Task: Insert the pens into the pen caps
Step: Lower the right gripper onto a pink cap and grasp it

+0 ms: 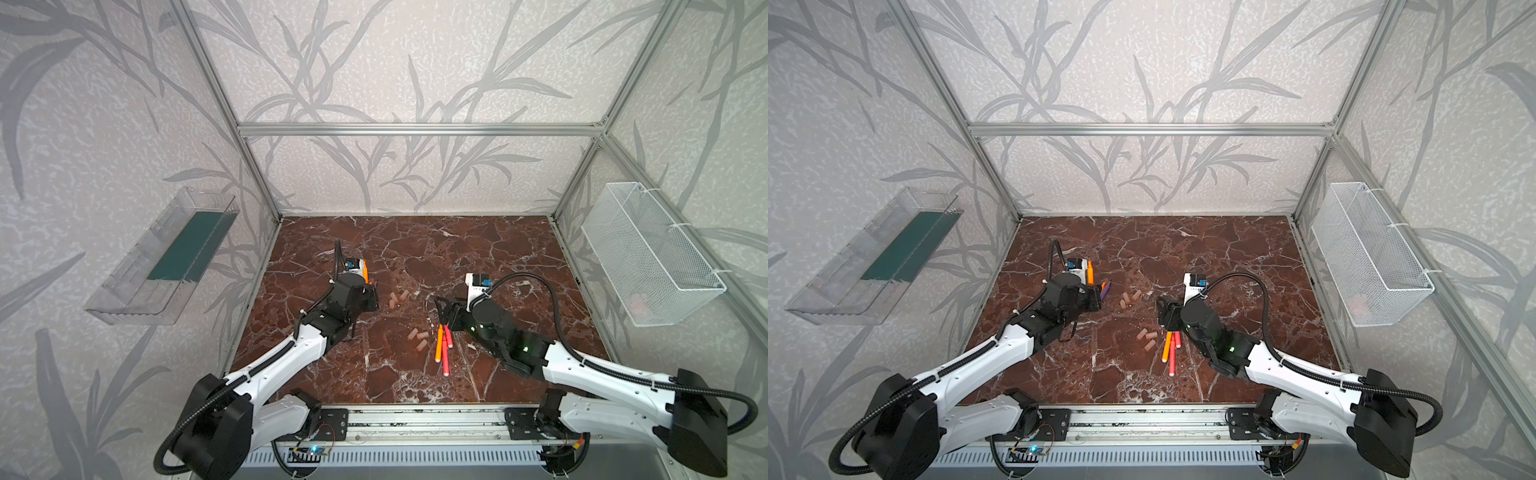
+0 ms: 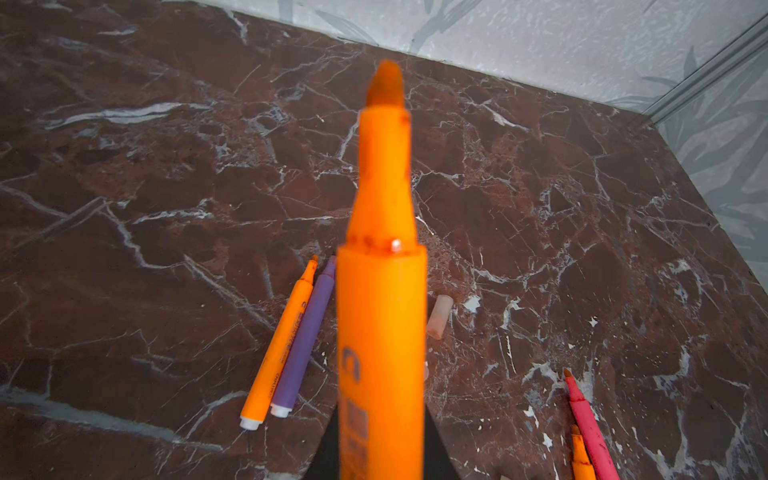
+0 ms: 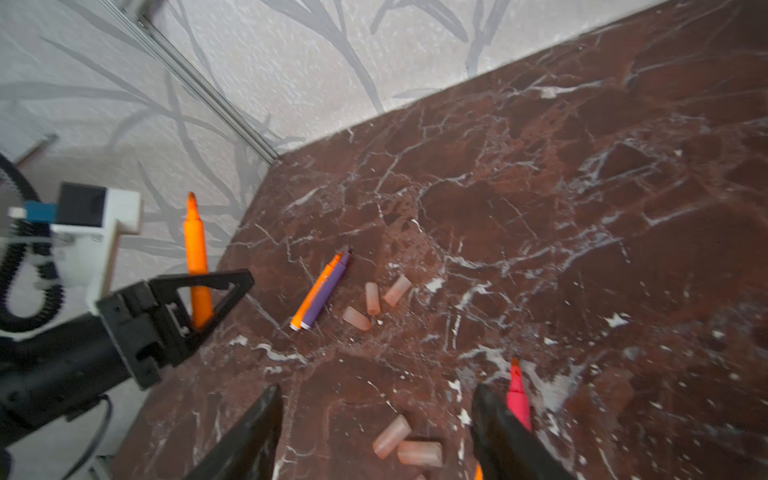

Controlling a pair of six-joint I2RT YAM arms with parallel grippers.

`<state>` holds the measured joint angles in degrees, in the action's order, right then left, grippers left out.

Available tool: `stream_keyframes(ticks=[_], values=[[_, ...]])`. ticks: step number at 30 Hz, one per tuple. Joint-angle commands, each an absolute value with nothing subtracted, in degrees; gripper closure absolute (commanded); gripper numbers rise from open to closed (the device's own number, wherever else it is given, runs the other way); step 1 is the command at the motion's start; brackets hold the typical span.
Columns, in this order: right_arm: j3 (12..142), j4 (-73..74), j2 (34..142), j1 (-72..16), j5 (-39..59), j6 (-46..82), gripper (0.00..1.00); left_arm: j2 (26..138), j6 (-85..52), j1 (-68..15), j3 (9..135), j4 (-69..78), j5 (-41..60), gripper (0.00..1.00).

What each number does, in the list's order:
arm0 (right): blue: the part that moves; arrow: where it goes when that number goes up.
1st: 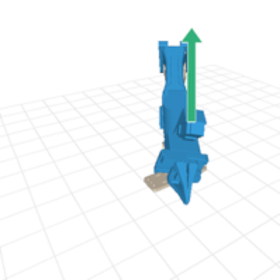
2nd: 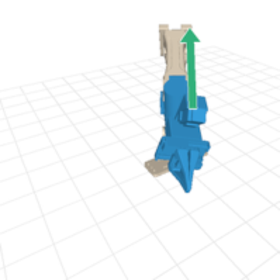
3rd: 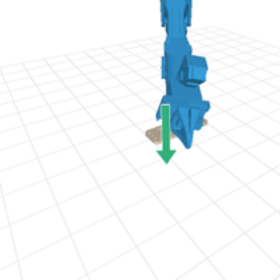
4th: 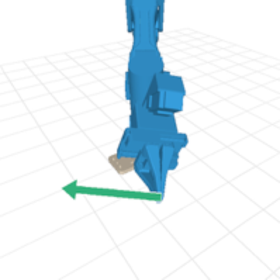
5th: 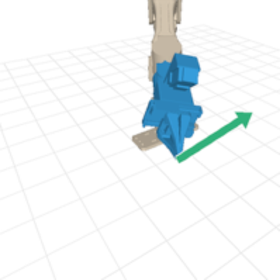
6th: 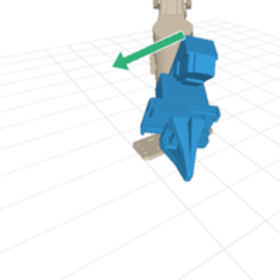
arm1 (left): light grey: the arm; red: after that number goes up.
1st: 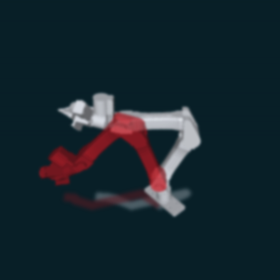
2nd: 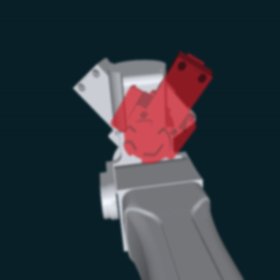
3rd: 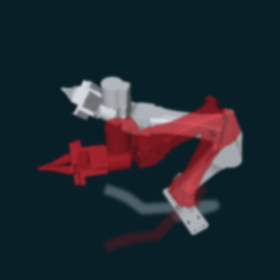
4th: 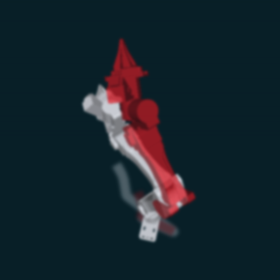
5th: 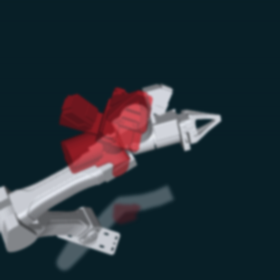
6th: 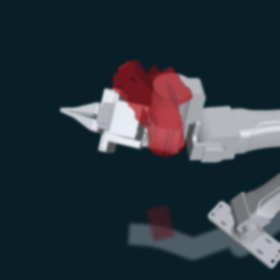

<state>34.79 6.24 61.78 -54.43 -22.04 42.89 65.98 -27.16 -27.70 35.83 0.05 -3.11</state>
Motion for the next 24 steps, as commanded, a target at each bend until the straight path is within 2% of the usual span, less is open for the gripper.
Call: stream_keyframes(ticks=[1,6,10,14,18,24], values=[[38.3,-2.6,65.7,-54.6,-24.9,38.4,0.33,64.5,-28.9,-27.6,35.7,-0.2,1.1,1.0],[45.4,-8.5,76.9,-54.5,-17.5,36.9,0.37,60.5,-29.0,-27.7,33.4,0.8,-1.3,1.0],[52.1,-8.4,87.1,-54.6,-10.2,32.9,0.4,58.1,-32.1,-27.6,31.0,0.7,-7.8,1.0],[56.5,-3.8,94.5,-55.2,-8.5,29.2,0.42,55.1,-35.5,-26.8,26.4,1.9,-13.0,1.0],[57.1,3.5,97.5,-55.7,-9.9,26.8,0.42,54.5,-32.4,-26.2,29.3,-2.5,-10.8,1.0],[61.9,7.0,105.3,-55.8,-10.0,23.5,0.42,54.3,-30.9,-26.2,29.1,0.0,-4.9,1.0]])
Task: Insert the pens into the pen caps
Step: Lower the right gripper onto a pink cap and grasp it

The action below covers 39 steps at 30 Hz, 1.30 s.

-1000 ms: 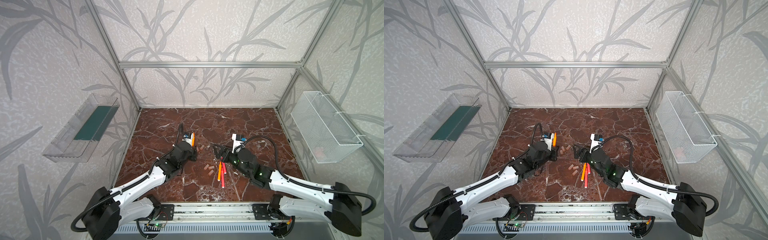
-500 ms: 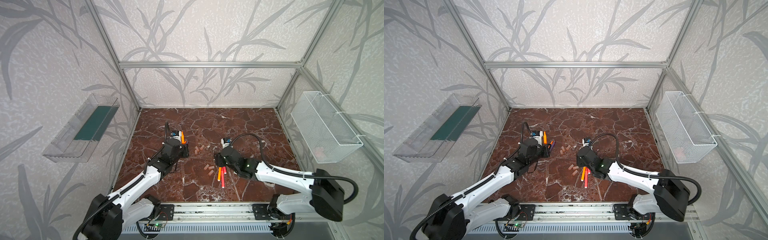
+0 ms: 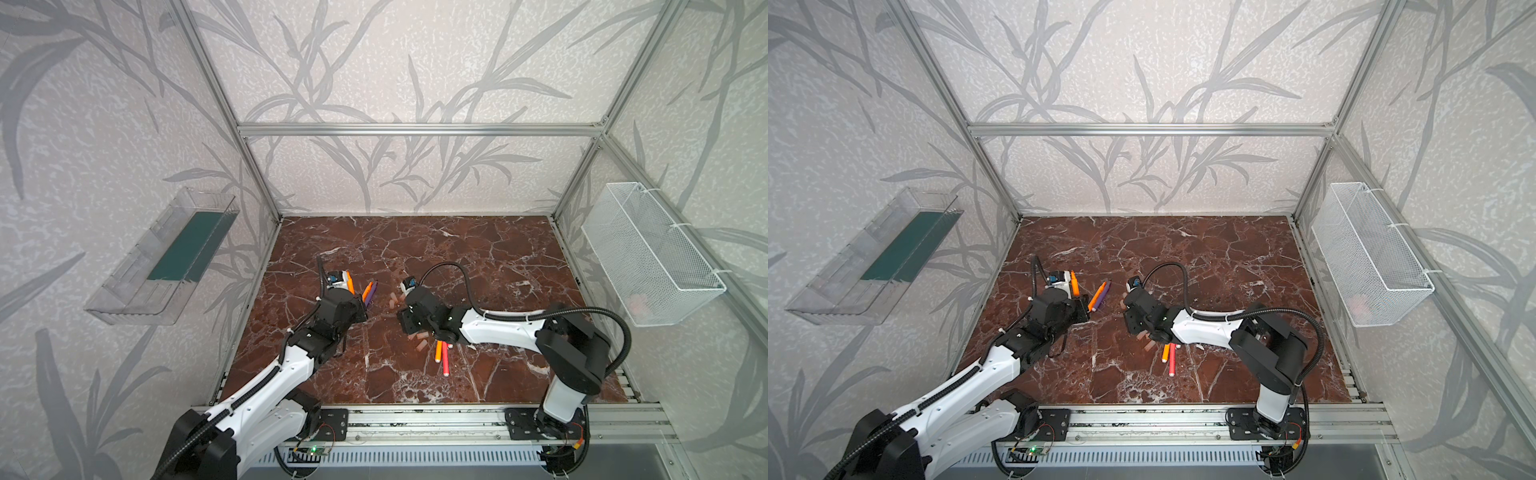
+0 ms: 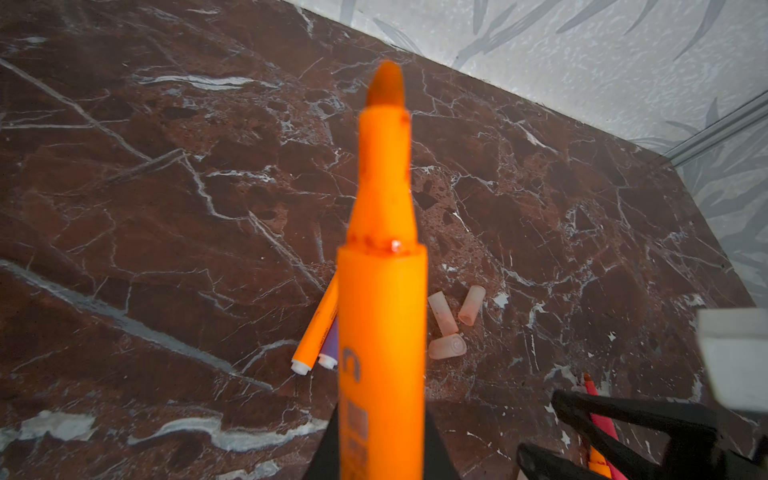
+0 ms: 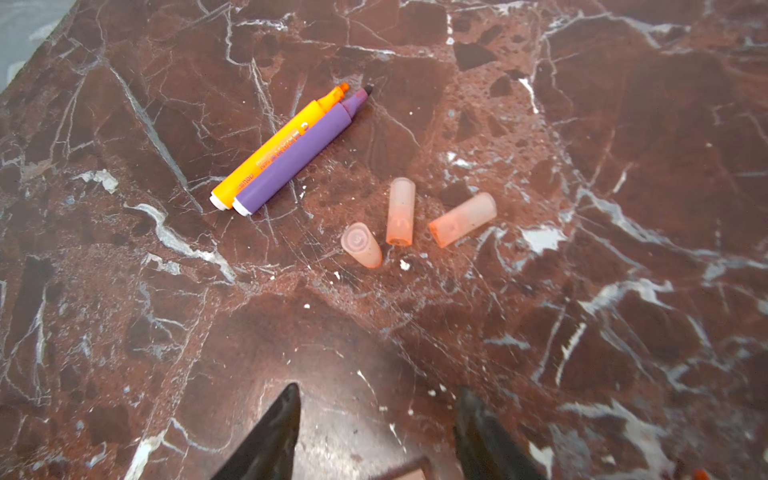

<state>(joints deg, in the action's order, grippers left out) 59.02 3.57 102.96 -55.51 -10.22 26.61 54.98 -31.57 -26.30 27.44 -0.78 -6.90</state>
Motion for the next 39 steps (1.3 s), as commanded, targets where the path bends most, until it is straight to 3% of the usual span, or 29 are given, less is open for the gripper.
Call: stream_keyframes(ticks=[1,12,18,34,39], values=[[62.9,7.2,106.4,-55.8,-9.8,23.1,0.43,54.3,-31.0,-26.1,29.3,-0.1,-4.8,1.0],[72.2,4.7,115.9,-55.8,-13.6,22.3,0.48,53.5,-31.4,-26.2,29.0,-0.2,-5.2,1.0],[75.4,3.1,118.8,-55.8,-14.7,21.9,0.58,54.0,-31.6,-26.1,29.2,0.0,-4.8,1.0],[77.6,1.6,121.7,-55.8,-16.6,22.4,0.61,54.0,-31.7,-26.1,29.1,0.0,-4.3,1.0],[77.2,1.9,121.6,-55.9,-16.6,22.8,0.72,54.1,-31.8,-26.2,29.1,0.0,-4.2,1.0]])
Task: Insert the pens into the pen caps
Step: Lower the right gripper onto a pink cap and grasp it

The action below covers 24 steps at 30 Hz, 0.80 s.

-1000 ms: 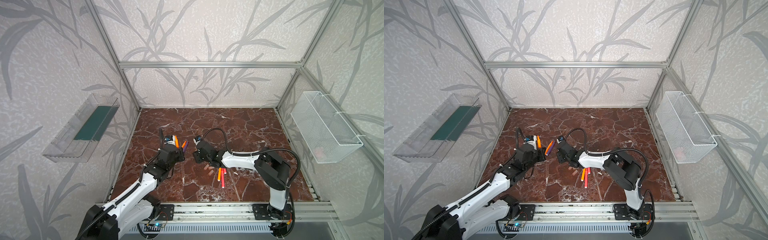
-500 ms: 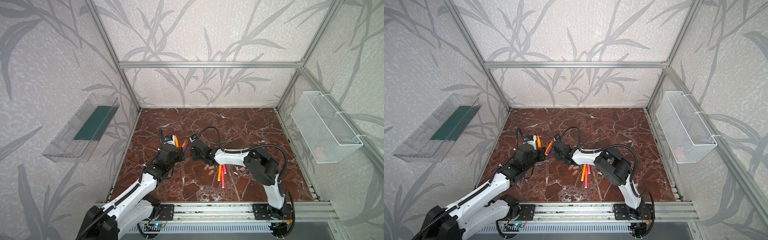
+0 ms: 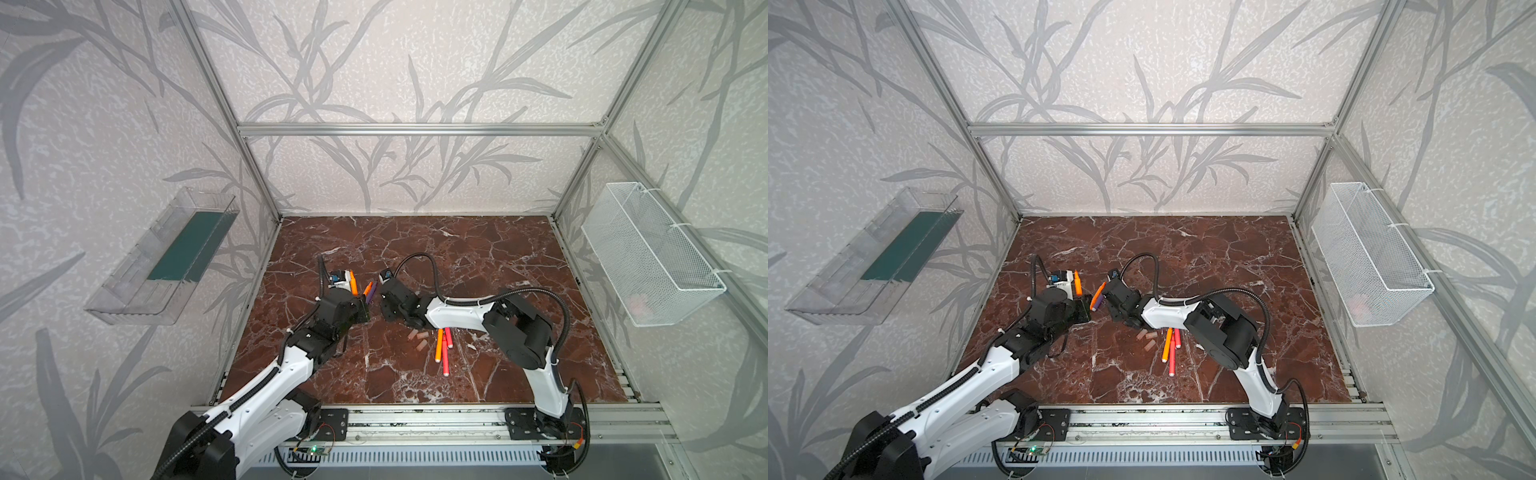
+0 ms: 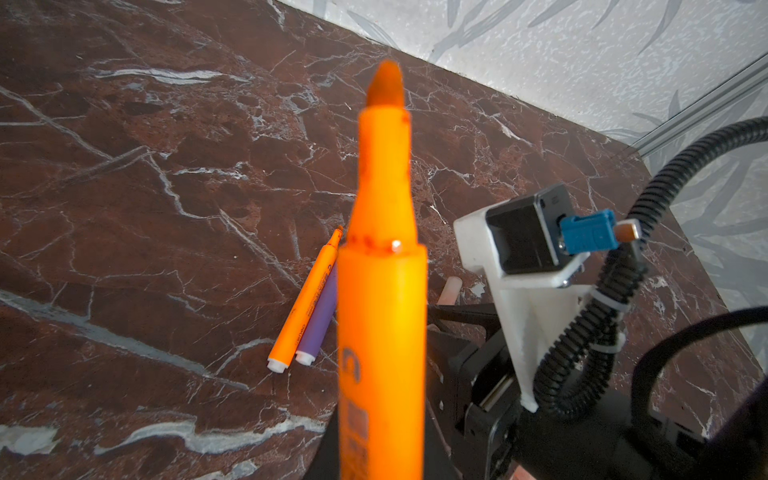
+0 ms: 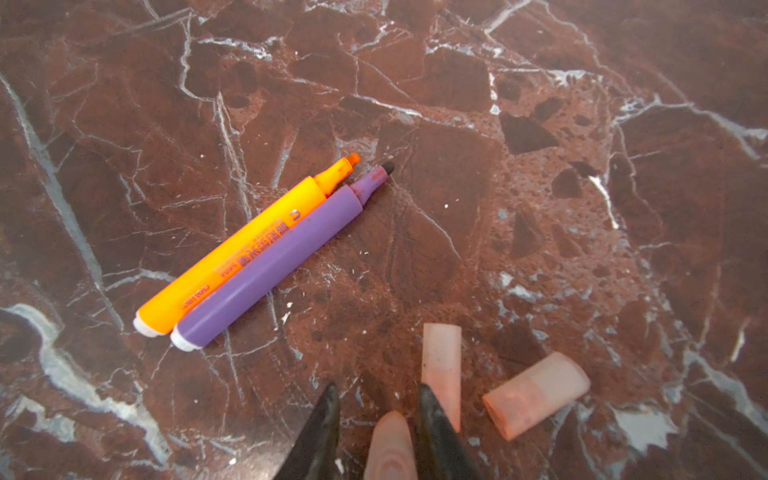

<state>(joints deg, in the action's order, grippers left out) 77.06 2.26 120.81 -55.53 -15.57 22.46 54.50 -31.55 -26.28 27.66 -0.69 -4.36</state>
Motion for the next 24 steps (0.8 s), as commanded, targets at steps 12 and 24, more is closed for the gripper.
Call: stream_keyframes(ticks=[12,24], values=[[73.0,2.1,114.9,-55.9,-15.6,24.3,0.87,54.6,-31.2,-26.2,29.0,1.1,-2.9,1.0],[57.2,2.7,90.6,-55.9,-15.0,26.0,0.92,55.6,-28.7,-26.2,29.0,4.3,4.0,1.0]])
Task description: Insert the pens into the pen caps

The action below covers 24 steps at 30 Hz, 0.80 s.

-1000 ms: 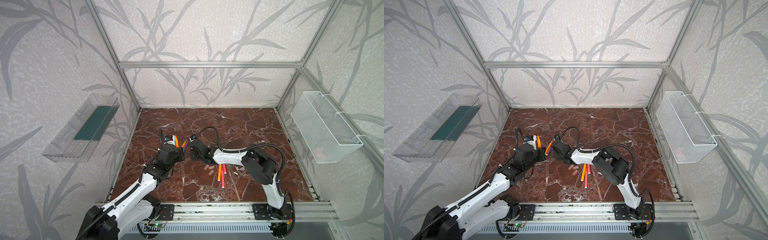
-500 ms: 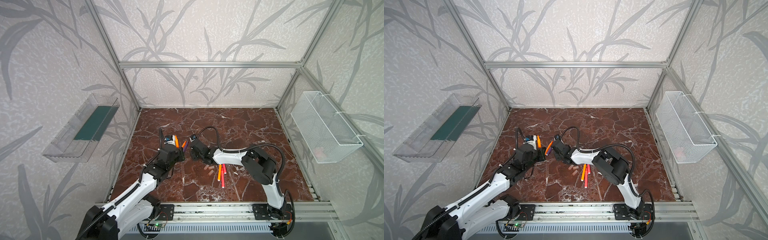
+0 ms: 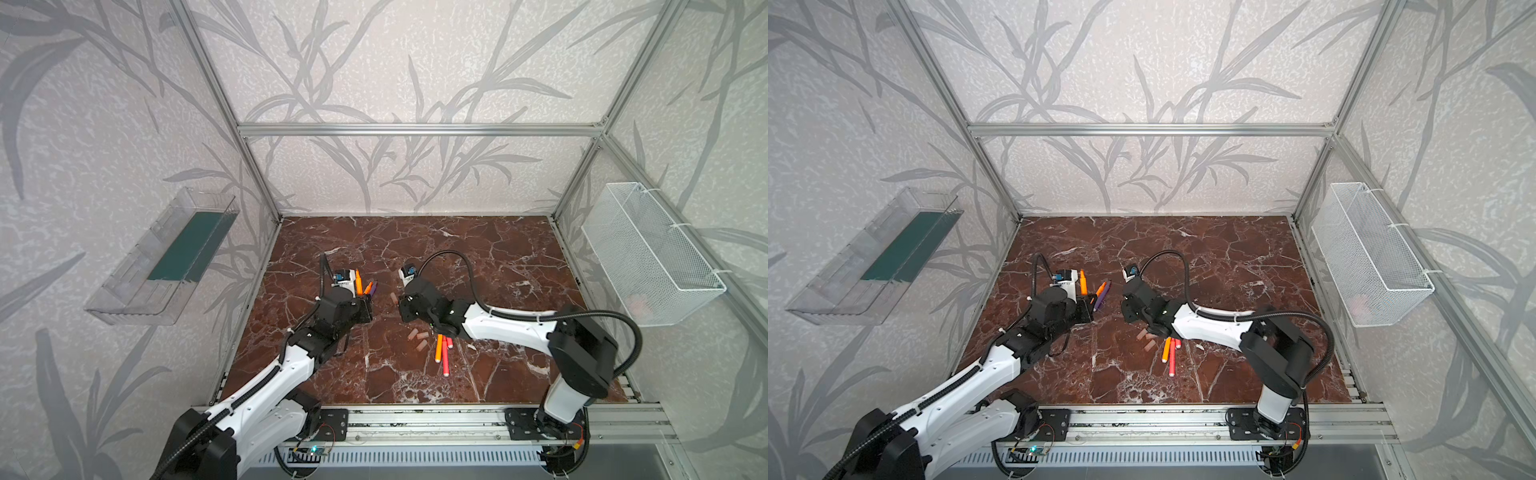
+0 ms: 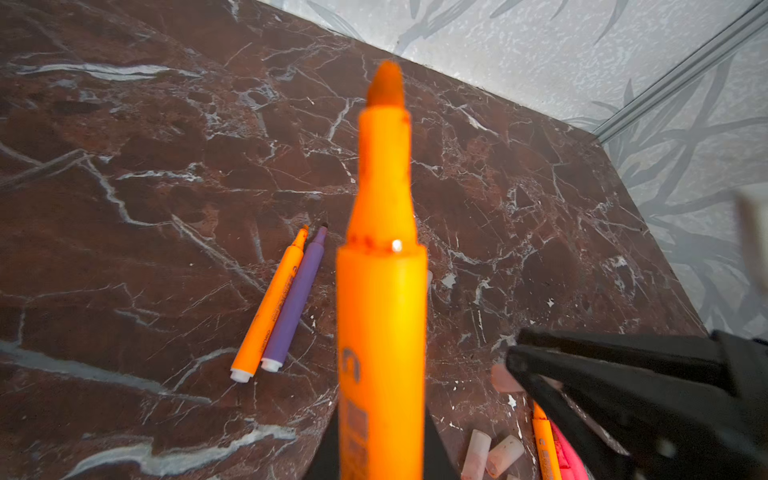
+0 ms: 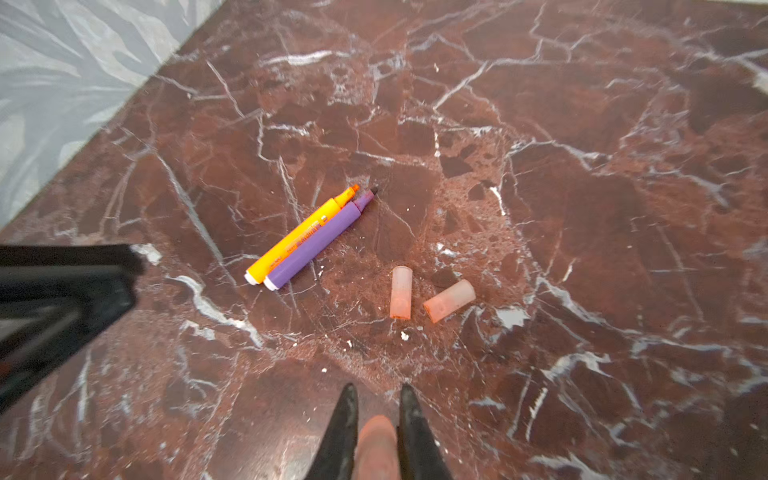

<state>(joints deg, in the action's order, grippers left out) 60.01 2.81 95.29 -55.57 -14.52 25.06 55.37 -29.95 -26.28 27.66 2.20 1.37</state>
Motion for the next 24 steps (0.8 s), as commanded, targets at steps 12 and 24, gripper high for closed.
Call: stream_keyframes(ticks=[12,24], values=[[51.7,1.8,76.9,-52.1,-18.5,25.3,0.94,56.1,-28.4,-26.7,28.8,6.7,8.5,1.0],[48.1,0.1,64.0,-43.3,-16.0,24.6,0.95,58.3,-22.7,-36.4,29.4,8.4,3.8,1.0]])
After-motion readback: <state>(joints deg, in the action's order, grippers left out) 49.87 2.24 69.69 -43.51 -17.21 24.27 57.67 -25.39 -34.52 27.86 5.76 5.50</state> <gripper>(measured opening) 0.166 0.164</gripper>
